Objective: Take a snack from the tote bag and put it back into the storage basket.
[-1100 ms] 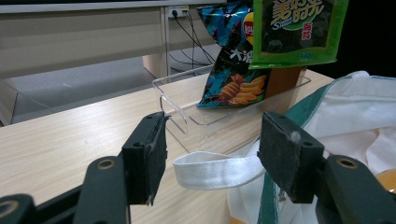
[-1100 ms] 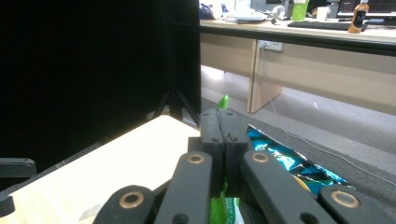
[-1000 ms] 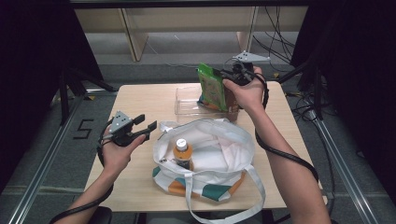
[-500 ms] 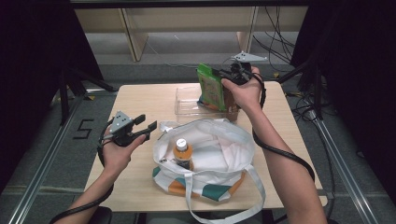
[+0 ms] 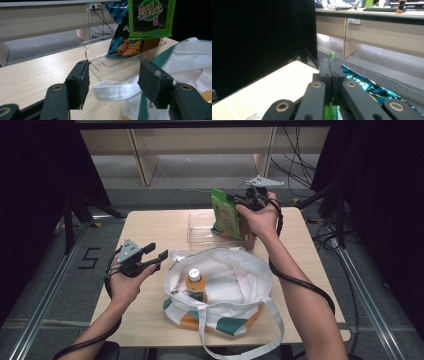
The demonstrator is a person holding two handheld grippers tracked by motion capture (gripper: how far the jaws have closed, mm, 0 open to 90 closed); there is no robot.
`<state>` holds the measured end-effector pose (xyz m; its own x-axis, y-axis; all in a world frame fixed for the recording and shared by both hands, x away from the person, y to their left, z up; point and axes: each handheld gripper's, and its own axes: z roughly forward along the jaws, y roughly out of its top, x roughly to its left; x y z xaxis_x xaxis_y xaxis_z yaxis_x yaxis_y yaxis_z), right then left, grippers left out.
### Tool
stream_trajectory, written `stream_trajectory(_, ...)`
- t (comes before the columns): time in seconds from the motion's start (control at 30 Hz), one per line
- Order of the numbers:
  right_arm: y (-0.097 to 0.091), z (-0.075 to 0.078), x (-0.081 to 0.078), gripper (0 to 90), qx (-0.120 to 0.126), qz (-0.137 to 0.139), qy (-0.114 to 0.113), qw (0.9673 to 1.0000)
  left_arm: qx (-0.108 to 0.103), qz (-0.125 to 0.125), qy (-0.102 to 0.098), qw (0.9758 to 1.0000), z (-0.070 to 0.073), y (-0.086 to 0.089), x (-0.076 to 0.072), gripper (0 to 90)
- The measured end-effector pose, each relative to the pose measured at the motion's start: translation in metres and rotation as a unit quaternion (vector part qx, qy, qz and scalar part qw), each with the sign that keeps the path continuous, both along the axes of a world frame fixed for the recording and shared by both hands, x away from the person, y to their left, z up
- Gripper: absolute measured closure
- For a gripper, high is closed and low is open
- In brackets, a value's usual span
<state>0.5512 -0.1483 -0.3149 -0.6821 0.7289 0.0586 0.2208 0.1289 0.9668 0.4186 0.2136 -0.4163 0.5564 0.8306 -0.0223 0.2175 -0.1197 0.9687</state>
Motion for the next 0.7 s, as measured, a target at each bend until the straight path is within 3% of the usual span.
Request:
stream_trajectory(0.07,0.002,-0.001,0.0,90.0,0.003,-0.004,0.013,0.9999,0.0,0.0,0.0,1.0,0.0,0.0,0.0,41.1)
stream_trajectory(0.37,0.005,-0.009,0.007,90.0,0.003,-0.009,0.018,0.9998,0.0,0.0,0.001,1.0,0.0,0.0,0.0,41.0)
stream_trajectory(0.5,0.005,-0.013,0.011,90.0,-0.006,-0.011,0.006,0.9999,0.0,0.0,0.002,1.0,-0.001,0.0,0.0,41.1)
stream_trajectory(0.53,0.006,-0.014,0.011,90.0,-0.004,-0.01,0.016,0.9998,0.0,0.0,0.002,1.0,-0.001,0.0,0.0,41.1)
stream_trajectory(0.7,0.008,-0.018,0.014,90.0,-0.008,-0.014,0.015,0.9998,-0.002,0.001,0.002,1.0,-0.001,0.0,0.001,41.2)
